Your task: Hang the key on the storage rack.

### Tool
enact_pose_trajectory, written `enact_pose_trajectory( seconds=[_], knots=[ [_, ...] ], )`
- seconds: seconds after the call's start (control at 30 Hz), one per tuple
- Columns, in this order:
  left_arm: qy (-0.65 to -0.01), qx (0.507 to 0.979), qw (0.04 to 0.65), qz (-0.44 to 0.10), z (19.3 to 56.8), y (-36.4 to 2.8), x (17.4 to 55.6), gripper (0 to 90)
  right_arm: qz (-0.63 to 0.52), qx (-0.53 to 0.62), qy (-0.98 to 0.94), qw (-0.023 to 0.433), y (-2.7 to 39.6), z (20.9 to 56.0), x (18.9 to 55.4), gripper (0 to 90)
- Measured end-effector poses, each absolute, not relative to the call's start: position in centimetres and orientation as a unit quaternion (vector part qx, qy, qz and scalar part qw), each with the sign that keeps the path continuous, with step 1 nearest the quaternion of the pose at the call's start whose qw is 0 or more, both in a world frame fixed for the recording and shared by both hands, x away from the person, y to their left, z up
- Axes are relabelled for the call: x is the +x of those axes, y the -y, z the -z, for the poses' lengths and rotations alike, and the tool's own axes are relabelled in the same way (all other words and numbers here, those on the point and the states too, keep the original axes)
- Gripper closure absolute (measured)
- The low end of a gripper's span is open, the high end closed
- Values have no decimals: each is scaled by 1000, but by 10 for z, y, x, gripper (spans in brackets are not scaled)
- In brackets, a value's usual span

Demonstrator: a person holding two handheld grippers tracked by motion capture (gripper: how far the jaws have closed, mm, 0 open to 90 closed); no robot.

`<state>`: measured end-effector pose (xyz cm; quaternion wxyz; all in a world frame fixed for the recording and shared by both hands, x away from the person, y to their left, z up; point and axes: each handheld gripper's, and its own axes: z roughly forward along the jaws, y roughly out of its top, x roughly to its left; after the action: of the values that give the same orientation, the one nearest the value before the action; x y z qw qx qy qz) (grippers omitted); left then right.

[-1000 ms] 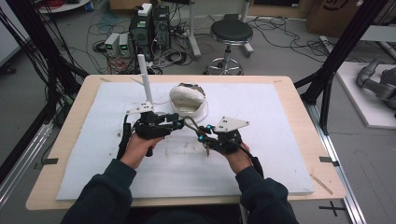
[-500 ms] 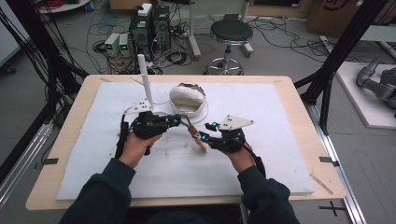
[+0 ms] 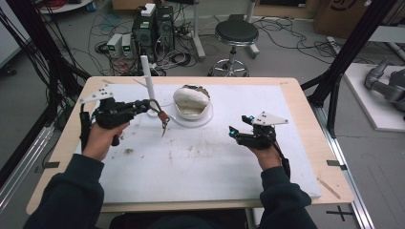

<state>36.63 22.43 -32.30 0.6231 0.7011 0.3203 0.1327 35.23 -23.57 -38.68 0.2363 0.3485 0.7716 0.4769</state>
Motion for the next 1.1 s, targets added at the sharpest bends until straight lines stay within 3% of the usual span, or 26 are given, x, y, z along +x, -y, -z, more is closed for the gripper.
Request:
enact_pose_trajectory(
  seconds=[0.5, 1.1],
  knots=[
    [-349, 692, 612, -159, 291, -253, 413, 830, -478, 368, -760, 243, 252, 387, 355, 337],
    [-395, 680, 591, -181, 309, -242, 442, 822, -475, 367, -762, 242, 254, 390, 354, 339]
  ],
)
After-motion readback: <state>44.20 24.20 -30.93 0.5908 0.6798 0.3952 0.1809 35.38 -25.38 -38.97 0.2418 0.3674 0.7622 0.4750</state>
